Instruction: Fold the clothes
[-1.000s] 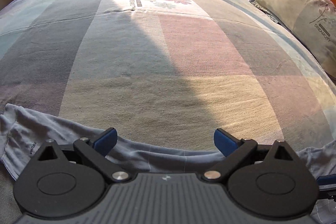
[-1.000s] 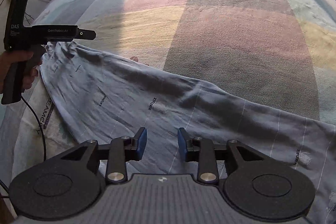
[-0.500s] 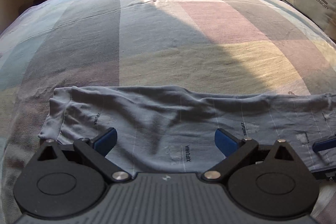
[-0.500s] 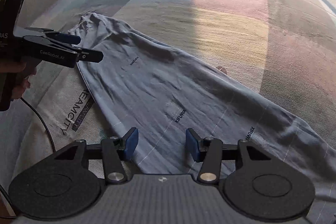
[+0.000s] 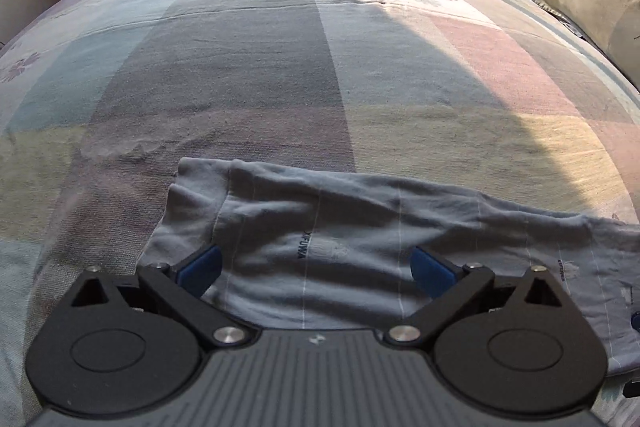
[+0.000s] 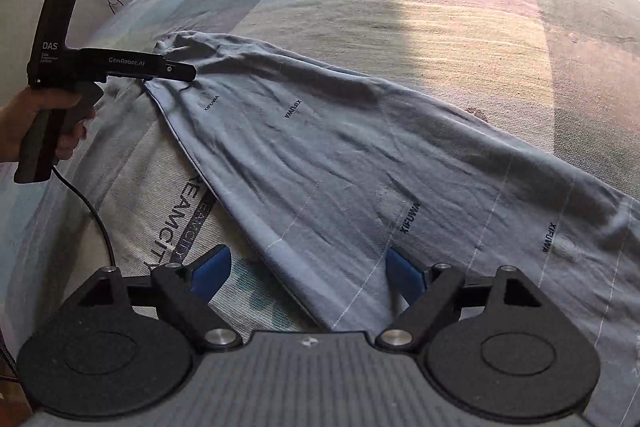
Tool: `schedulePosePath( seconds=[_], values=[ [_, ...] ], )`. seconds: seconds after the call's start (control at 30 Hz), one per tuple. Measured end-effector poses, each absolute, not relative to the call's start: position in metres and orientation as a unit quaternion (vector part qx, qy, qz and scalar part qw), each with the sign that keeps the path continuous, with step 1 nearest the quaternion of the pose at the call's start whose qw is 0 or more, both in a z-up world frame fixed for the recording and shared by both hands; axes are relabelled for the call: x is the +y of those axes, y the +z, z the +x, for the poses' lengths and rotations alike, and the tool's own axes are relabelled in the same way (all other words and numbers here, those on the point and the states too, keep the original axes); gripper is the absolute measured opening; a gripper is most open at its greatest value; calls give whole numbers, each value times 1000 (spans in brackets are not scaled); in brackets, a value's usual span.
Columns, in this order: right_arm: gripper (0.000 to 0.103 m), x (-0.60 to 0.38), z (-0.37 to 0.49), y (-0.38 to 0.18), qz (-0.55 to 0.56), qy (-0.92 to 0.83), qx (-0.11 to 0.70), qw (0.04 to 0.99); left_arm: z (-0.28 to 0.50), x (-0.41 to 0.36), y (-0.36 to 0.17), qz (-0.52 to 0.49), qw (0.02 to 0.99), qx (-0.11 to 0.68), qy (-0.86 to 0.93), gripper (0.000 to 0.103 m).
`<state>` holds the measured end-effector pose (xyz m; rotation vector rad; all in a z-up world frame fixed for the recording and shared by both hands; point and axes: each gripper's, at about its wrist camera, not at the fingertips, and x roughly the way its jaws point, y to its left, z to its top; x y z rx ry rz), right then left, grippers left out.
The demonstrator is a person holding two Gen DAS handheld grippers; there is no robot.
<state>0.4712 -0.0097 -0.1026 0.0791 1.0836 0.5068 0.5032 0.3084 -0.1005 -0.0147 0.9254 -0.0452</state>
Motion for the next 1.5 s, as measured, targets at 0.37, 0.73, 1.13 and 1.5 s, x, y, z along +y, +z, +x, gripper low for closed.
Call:
schedulePosePath(
  seconds=[0.37, 0.73, 1.13, 1.5],
  values=[
    [99, -3, 473, -104, 29, 247, 511, 823, 511, 325, -82, 3, 887, 461, 15, 98],
    [103, 7, 464, -107, -9, 252, 494, 832, 472, 232, -109, 103, 847, 504, -134, 100],
    [103, -8, 458, -96, -20, 244, 465, 851, 497, 191, -80, 41, 869, 463, -172, 100],
    [103, -11, 437, -106, -29, 240, 479, 844, 532, 148, -108, 33, 863, 467, -190, 99]
  ],
)
